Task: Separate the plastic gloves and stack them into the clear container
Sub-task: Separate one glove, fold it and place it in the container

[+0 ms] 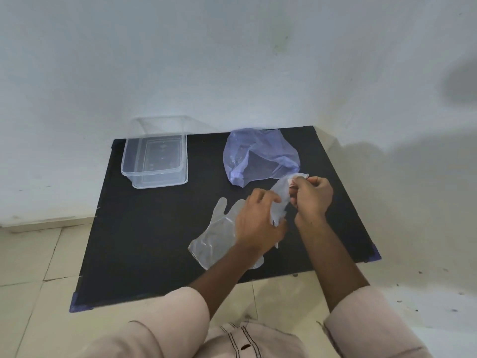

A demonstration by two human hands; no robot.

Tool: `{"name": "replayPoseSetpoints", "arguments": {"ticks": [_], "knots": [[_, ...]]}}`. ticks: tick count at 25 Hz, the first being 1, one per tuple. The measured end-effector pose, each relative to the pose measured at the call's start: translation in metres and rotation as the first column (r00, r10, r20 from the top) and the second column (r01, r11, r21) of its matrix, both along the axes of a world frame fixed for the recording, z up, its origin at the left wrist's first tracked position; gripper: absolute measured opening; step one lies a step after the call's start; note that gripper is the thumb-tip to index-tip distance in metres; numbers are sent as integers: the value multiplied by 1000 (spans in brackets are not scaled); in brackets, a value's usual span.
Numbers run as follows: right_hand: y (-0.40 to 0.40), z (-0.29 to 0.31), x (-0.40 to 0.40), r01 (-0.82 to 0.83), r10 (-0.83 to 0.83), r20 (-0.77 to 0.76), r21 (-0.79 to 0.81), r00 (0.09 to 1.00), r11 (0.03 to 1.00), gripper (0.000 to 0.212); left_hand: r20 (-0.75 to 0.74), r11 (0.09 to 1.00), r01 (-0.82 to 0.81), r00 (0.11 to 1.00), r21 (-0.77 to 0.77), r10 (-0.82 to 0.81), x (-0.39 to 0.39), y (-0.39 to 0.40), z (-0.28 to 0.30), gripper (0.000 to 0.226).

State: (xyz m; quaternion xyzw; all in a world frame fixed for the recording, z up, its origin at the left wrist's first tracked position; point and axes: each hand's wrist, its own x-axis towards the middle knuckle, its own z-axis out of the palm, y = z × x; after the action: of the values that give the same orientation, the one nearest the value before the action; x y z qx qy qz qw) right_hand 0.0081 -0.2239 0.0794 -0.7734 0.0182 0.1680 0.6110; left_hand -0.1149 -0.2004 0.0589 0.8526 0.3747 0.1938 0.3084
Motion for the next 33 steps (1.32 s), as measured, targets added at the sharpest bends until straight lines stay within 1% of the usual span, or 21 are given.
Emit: {"name": "replayPoseSetpoints", "arguments": {"ticks": [3, 5, 7, 9, 10, 11, 12, 13, 14, 15, 16, 17, 19, 21, 22, 25, 28, 30, 31, 33], "knots": [[-4, 2, 1, 9, -6, -59, 60, 998, 998, 20, 104, 996, -80, 991, -27, 82, 3, 1, 6, 20], [-10, 2, 5, -31, 37, -84, 68, 996, 997, 16, 198, 986, -132, 969, -98, 149, -2, 7, 8, 10], [-17, 5, 10, -104, 119, -114, 134, 986, 986, 10, 282, 961, -163, 933, -222, 223, -9, 14, 12, 5], [-26, 9, 17, -176, 210, -116, 251, 971, 952, 9, 321, 928, -163, 906, -335, 275, -14, 21, 23, 7], [-31, 9, 20, -213, 250, -96, 294, 964, 932, 10, 323, 918, -154, 904, -366, 281, -16, 26, 30, 8], [-37, 9, 23, -262, 292, -56, 305, 955, 916, 14, 325, 912, -143, 904, -385, 279, -18, 30, 35, 9], [-42, 9, 26, -343, 355, 4, 268, 935, 900, 25, 329, 908, -135, 902, -397, 278, -21, 35, 41, 8], [-46, 8, 29, -454, 449, 68, 178, 891, 873, 40, 334, 902, -129, 899, -412, 281, -24, 39, 46, 8], [-47, 9, 31, -563, 555, 115, 57, 824, 824, 55, 337, 894, -123, 897, -431, 286, -29, 43, 51, 8], [-45, 10, 32, -641, 640, 137, -44, 756, 766, 65, 333, 884, -112, 899, -454, 285, -34, 47, 55, 9], [-40, 13, 31, -689, 693, 151, -88, 705, 720, 67, 319, 875, -99, 907, -473, 275, -40, 51, 58, 10], [-33, 17, 29, -722, 724, 170, -83, 669, 687, 61, 298, 870, -87, 919, -485, 258, -45, 54, 61, 10], [-17, 27, 22, -759, 749, 203, -37, 631, 650, 35, 248, 864, -71, 943, -498, 220, -59, 62, 66, 9], [-3, 35, 11, -763, 745, 210, 10, 634, 646, 9, 217, 843, -59, 955, -534, 204, -77, 74, 70, 10], [2, 39, 4, -762, 743, 205, 25, 637, 647, 5, 208, 828, -52, 957, -559, 200, -89, 80, 70, 12], [15, 47, -22, -763, 750, 184, 5, 635, 646, 11, 189, 791, -50, 960, -610, 206, -119, 96, 72, 17], [31, 52, -59, -751, 742, 194, -37, 642, 659, 11, 207, 762, -34, 954, -646, 218, -151, 114, 71, 15], [43, 55, -85, -736, 730, 209, -62, 651, 674, 11, 214, 734, -25, 949, -678, 230, -170, 126, 69, 23], [50, 56, -97, -725, 721, 215, -74, 659, 685, 12, 216, 728, -23, 948, -685, 233, -180, 134, 66, 23], [50, 62, -104, -724, 723, 230, -97, 652, 683, 16, 228, 726, -29, 940, -687, 254, -182, 138, 66, 17]]}}
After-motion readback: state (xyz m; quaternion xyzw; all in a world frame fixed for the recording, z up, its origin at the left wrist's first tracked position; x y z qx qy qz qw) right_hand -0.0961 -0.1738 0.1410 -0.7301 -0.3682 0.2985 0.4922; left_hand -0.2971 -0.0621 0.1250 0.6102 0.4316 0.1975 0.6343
